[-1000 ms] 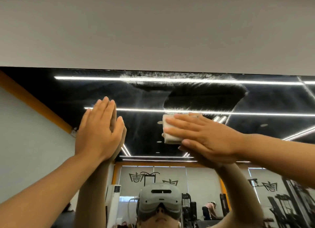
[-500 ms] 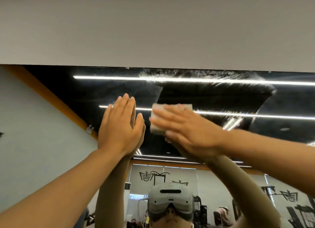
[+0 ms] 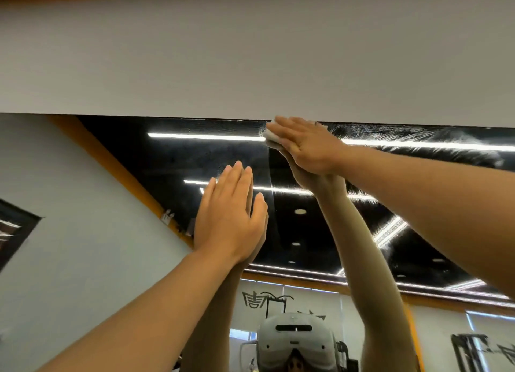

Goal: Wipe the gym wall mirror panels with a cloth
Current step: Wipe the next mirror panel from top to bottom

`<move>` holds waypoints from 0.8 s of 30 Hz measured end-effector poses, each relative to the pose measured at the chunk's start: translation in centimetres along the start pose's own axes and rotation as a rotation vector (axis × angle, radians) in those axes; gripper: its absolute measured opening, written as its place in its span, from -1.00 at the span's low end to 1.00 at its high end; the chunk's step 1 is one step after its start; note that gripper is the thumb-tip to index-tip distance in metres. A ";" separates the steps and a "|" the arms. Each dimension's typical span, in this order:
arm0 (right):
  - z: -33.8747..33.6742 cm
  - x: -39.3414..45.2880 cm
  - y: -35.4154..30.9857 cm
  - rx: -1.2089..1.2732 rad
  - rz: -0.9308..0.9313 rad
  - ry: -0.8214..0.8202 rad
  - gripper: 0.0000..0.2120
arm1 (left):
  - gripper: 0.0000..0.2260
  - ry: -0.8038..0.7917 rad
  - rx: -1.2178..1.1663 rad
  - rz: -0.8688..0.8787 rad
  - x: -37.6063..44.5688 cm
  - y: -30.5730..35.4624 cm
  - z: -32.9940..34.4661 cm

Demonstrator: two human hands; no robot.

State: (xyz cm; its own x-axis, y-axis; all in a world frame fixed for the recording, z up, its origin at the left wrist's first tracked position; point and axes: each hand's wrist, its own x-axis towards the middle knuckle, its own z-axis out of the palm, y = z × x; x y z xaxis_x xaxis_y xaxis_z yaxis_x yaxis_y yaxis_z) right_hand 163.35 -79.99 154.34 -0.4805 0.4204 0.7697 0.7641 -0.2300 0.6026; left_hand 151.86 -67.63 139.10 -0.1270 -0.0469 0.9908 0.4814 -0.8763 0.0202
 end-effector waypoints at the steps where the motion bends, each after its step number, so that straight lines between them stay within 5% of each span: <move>1: 0.2 0.6 -0.2 -0.012 0.040 0.002 -0.54 | -0.38 -0.003 -0.004 -0.001 0.0 0.0 0.0; 5: 0.7 -1.1 -1.5 0.026 -0.040 0.036 -0.54 | -0.38 -0.020 -0.006 0.003 0.1 -0.1 -0.3; 13: 1.3 -12.8 -3.0 0.105 -0.334 -0.182 -0.55 | -0.36 -0.082 -0.008 0.039 -0.1 -0.2 -1.1; 16: 0.6 -11.8 -1.9 0.092 -0.326 -0.211 -0.50 | -0.37 -0.092 -0.015 0.045 -0.1 -0.4 -1.3; 24: 0.4 -6.2 -1.4 0.156 -0.095 0.059 -0.57 | -0.39 -0.141 -0.049 0.044 0.0 -0.5 -1.6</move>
State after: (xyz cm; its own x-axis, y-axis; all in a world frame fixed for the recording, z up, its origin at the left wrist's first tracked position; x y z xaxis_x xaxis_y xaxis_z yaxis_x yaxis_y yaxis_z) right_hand 165.41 -81.96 148.68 -0.5748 0.3808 0.7243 0.7692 -0.0506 0.6370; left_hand 150.17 -67.94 138.84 0.0176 -0.0211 0.9996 0.4408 -0.8972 -0.0267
